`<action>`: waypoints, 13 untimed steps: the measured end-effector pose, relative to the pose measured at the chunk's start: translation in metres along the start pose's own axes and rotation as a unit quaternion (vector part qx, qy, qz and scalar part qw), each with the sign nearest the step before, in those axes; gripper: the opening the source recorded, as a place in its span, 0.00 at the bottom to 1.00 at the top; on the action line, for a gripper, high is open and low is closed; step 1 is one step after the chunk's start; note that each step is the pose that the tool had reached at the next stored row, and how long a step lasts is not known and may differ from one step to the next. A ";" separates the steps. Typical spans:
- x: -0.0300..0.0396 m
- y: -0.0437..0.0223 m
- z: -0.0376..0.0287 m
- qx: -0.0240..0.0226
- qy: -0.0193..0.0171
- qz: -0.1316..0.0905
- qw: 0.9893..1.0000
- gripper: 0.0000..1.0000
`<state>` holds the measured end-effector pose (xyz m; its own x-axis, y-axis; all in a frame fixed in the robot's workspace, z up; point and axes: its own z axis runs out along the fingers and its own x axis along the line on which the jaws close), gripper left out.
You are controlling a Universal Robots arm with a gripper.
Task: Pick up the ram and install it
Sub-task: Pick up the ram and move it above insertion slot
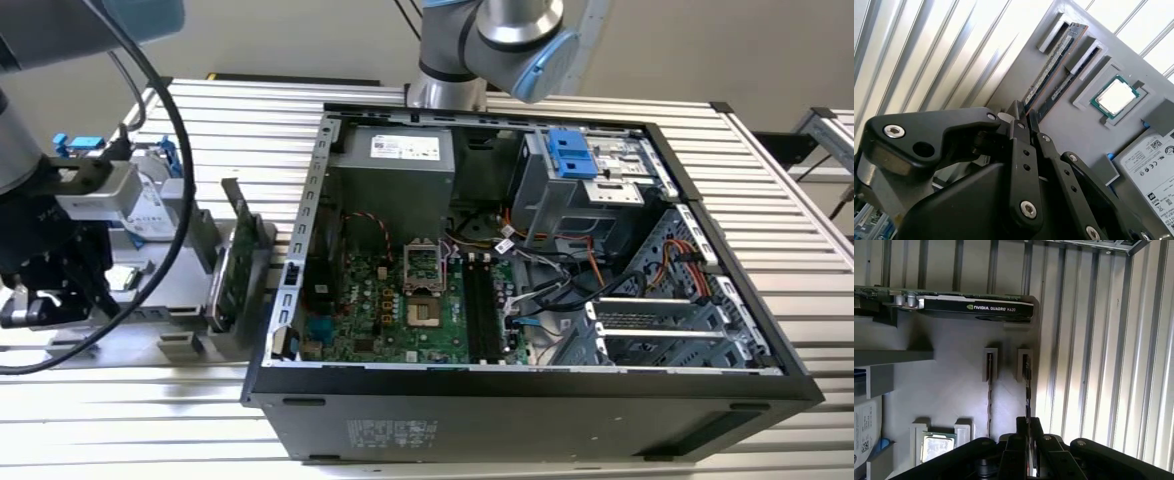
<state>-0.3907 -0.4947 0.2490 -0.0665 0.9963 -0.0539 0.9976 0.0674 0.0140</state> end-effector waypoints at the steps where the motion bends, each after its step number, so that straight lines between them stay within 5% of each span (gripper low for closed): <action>1: 0.0000 0.0000 -0.0010 0.000 0.000 0.000 1.000 0.00; 13: -0.0007 0.0002 -0.0125 0.000 0.000 0.000 1.000 0.00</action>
<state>-0.3907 -0.4947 0.2614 -0.0665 0.9963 -0.0539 0.9976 0.0673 0.0139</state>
